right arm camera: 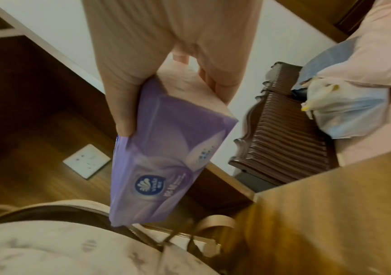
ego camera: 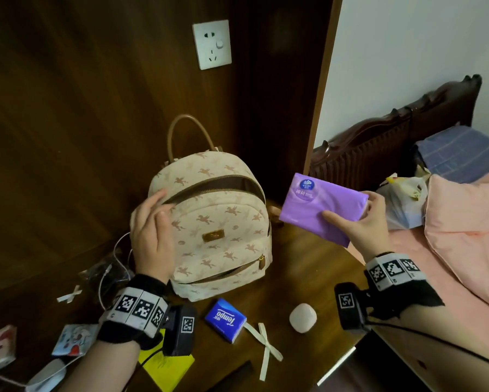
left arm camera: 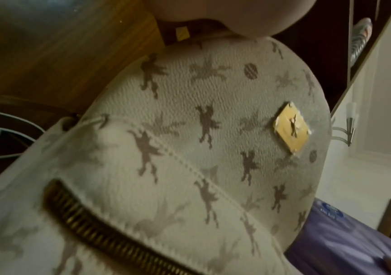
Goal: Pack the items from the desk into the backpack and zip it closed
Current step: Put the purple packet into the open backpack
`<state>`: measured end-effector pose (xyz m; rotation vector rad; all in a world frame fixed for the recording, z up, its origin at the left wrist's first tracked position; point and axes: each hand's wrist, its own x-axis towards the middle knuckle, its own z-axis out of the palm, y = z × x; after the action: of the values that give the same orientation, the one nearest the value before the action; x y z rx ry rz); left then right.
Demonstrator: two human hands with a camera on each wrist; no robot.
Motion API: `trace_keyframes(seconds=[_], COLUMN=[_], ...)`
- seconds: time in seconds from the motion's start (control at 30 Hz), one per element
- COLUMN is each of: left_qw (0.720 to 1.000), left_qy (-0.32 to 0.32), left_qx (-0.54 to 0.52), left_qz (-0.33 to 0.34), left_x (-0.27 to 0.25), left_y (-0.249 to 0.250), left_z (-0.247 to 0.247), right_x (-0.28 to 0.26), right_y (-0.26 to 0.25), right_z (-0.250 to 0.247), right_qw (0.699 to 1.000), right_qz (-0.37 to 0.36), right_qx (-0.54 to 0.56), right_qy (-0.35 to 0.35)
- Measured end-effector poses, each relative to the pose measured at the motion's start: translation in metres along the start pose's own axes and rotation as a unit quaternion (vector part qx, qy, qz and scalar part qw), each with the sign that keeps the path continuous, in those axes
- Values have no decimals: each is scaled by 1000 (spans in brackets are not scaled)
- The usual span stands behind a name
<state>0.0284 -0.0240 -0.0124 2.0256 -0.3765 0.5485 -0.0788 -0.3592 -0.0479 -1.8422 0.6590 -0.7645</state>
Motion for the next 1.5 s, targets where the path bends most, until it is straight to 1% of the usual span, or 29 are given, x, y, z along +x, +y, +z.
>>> trace_keyframes(seconds=[0.07, 0.13, 0.2, 0.27, 0.4, 0.47, 0.53, 0.67, 0.73, 0.8, 0.9, 0.97, 1.0, 1.07, 1.13, 1.17, 1.23, 1.33, 1.37, 1.43, 1.5], left_qw=[1000, 999, 998, 995, 987, 981, 975, 966, 959, 955, 955, 956, 961, 975, 968, 963, 964, 964, 960, 949, 944], left_qy=[-1, -19, -45, -80, -146, -179, -209, -245, -259, -264, -267, -271, -263, -215, -190, -193, -204, -231, -245, -264, -265], left_qx=[1, 8, -1, -35, -59, -62, -69, -64, -92, -120, -125, -105, -81, 21, 121, 145, 136, 114, 120, 142, 146], left_qz=[-31, -47, -44, -45, -31, -26, -36, -58, -72, -67, -42, -30, -15, 51, 109, 119, 101, 66, 67, 97, 134], left_x=[5, 9, 10, 11, 13, 12, 10, 8, 7, 6, 6, 12, 17, 31, 39, 40, 35, 25, 23, 20, 20], left_y=[4, 9, 15, 20, 11, 6, 3, -3, -2, -1, -4, -10, -14, -22, -28, -30, -33, -38, -40, -45, -48], left_z=[-5, -9, -13, -18, -26, -30, -34, -37, -36, -35, -34, -37, -40, -42, -40, -38, -35, -31, -29, -28, -29], right_x=[6, 10, 12, 12, 9, 5, 0, -12, -19, -26, -34, -37, -38, -38, -37, -37, -39, -47, -51, -57, -61], right_y=[-21, -42, -63, -79, -107, -120, -131, -141, -140, -135, -131, -131, -133, -137, -141, -142, -142, -141, -140, -133, -123], right_z=[7, 16, 27, 37, 58, 68, 75, 82, 83, 83, 82, 82, 81, 80, 81, 82, 85, 93, 97, 106, 113], right_qw=[999, 996, 991, 987, 977, 970, 967, 967, 965, 962, 962, 962, 962, 961, 960, 960, 960, 956, 954, 949, 953], right_qz=[-18, -39, -44, -55, -58, -55, -61, -86, -109, -123, -123, -120, -120, -123, -127, -127, -133, -165, -178, -195, -176], right_qx=[31, 77, 127, 153, 204, 232, 235, 199, 161, 136, 117, 97, 88, 64, 41, 34, 14, -12, -21, -47, -59], right_qy=[2, 4, -1, -9, -25, -41, -70, -136, -174, -201, -213, -224, -229, -240, -246, -247, -247, -240, -242, -243, -238])
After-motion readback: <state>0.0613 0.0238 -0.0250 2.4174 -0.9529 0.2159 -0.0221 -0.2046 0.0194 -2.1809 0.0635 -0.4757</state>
